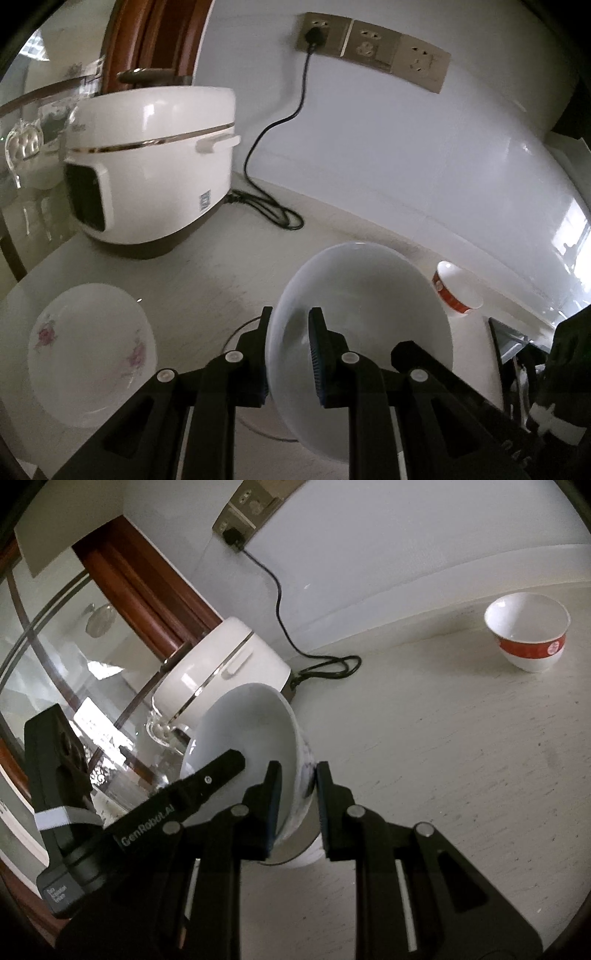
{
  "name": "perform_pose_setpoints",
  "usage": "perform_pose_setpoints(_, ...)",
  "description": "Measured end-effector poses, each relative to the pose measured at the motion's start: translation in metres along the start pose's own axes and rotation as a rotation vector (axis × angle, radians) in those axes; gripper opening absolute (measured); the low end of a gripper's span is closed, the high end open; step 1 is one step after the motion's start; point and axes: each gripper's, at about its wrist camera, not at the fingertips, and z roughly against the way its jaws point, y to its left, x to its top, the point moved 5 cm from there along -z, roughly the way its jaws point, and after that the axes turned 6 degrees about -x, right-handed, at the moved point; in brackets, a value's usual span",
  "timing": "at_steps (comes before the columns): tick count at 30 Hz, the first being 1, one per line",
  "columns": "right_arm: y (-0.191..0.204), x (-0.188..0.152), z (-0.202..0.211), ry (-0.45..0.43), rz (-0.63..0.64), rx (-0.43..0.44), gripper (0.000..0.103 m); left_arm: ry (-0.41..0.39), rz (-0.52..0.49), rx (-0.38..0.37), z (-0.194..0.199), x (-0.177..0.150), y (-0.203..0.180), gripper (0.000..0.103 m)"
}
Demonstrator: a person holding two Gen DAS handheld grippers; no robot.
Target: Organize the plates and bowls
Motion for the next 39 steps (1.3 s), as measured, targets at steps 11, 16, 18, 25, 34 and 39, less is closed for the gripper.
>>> perform_pose_setpoints(11,0.014,-0.019,-0.019,0.05,0.088,-0.04,0.023,0.038,0.033,0.032,-0.01,-0.013,0.029,0.018)
perform_pose_setpoints(16,0.015,-0.028,-0.027,0.076,0.115,-0.072,0.025,0.086,0.052,0.023,-0.022,-0.018,0.037,0.021)
perform_pose_setpoints(18,0.013,-0.03,-0.03,0.089,0.11,-0.076,0.025,0.088,0.053,0.019,-0.024,-0.017,0.037,0.021)
perform_pose_setpoints(25,0.007,-0.033,-0.038,0.117,0.082,-0.081,0.029,0.121,0.071,0.017,-0.035,-0.017,0.044,0.021)
perform_pose_setpoints(34,0.006,-0.028,-0.029,0.087,0.079,-0.078,0.048,0.121,0.073,0.013,-0.04,-0.016,0.046,0.021)
perform_pose_setpoints(39,0.009,-0.028,-0.028,0.079,0.093,-0.074,0.055,0.114,0.091,0.012,-0.036,-0.014,0.05,0.022)
